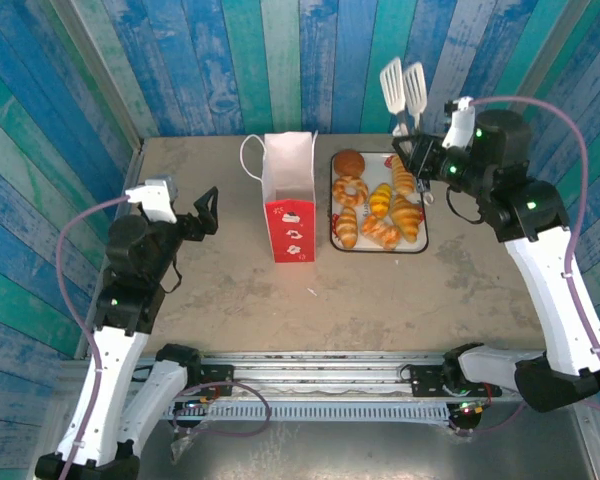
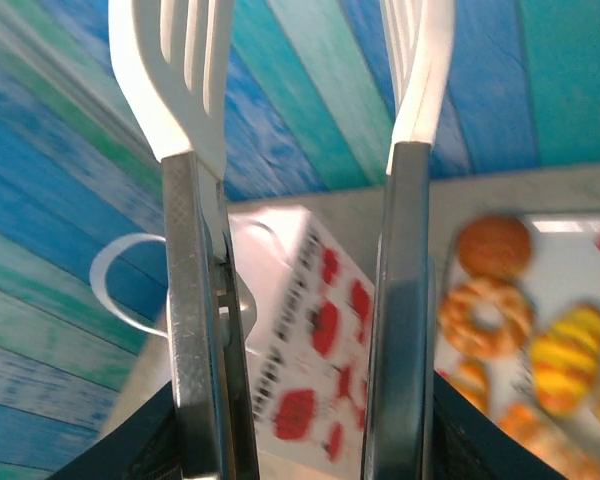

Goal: Place the fake bread into the paper bag

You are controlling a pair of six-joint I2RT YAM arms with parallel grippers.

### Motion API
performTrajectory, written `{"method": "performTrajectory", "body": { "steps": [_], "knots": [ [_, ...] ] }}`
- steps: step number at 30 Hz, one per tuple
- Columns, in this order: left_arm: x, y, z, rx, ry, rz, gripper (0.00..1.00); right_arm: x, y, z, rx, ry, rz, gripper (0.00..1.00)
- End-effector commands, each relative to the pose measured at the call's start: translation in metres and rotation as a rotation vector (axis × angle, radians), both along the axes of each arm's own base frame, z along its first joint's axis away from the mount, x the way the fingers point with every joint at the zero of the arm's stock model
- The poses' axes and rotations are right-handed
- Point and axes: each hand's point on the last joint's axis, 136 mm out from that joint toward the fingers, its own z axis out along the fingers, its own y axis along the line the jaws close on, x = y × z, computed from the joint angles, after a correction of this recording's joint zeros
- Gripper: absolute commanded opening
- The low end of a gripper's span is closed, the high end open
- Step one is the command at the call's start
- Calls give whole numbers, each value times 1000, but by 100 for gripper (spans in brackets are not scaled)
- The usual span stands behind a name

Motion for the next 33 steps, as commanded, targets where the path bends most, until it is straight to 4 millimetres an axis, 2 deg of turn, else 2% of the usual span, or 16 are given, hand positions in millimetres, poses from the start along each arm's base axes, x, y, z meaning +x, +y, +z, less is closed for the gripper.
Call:
{"method": "performTrajectory", "body": {
  "steps": [1, 5, 10, 16, 25, 33],
  "knots": [
    [-2, 9, -6, -34, -8, 51, 94, 3, -19, -61, -103, 157, -42, 46],
    [-5, 12, -25, -59, 20, 67, 94, 7, -41, -111, -208, 284, -95, 46],
    [-6, 16, -44, -87, 44, 91, 94, 8, -44, -156, -293, 421, -74, 46],
    [-4, 15, -68, -126, 81, 92, 94, 8, -44, -200, -362, 571, -35, 46],
    [2, 12, -89, -174, 121, 95, 94, 16, -40, -240, -414, 695, -13, 47],
    [6, 7, -105, -197, 152, 76, 94, 32, -32, -250, -437, 711, 0, 47]
  ]
}}
